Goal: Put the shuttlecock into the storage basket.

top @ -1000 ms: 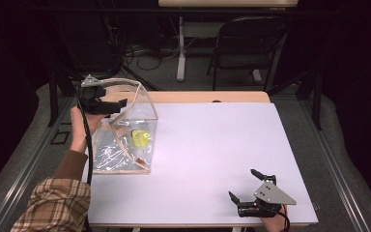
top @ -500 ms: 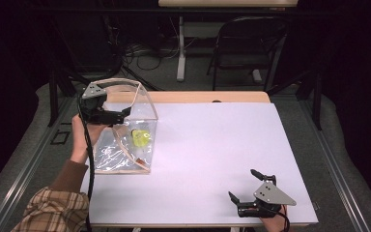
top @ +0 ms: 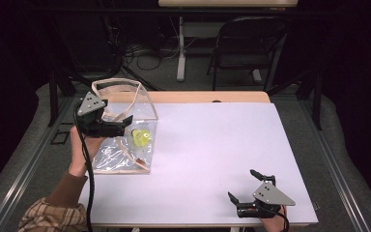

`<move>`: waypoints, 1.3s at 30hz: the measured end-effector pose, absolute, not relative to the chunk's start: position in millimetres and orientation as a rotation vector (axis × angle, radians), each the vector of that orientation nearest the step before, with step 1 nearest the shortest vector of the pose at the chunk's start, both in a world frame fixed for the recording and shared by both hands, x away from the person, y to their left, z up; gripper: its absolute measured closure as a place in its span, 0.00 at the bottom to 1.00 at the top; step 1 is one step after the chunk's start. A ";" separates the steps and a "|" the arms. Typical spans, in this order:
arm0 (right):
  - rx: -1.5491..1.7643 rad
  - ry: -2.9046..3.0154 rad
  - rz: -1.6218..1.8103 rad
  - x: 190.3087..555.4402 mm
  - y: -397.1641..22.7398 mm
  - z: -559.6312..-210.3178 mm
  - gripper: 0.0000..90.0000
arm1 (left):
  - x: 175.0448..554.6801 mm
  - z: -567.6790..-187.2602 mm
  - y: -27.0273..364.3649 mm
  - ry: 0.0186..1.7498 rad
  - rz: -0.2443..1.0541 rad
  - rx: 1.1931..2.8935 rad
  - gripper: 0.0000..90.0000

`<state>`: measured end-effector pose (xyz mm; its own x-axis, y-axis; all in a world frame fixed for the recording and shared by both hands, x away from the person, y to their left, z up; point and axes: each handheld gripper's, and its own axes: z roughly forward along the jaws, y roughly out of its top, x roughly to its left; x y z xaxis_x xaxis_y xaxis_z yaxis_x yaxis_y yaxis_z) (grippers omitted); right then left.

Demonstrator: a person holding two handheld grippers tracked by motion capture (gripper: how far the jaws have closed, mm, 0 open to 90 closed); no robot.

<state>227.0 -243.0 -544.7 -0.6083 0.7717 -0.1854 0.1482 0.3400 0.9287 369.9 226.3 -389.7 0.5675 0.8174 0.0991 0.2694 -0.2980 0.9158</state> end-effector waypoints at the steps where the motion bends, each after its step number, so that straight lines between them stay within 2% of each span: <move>1: 0.803 1.980 1.278 227.0 -243.0 -544.6 0.00 | 367.8 -390.0 225.9 0.882 0.721 1.840 0.00; 13: 0.803 1.979 1.279 227.0 -243.0 -544.6 0.00 | 338.3 -398.2 217.1 0.814 0.734 1.822 0.00; 39: 0.802 1.982 1.279 227.0 -242.9 -544.6 0.00 | 309.7 -435.3 212.0 0.757 0.667 1.839 0.00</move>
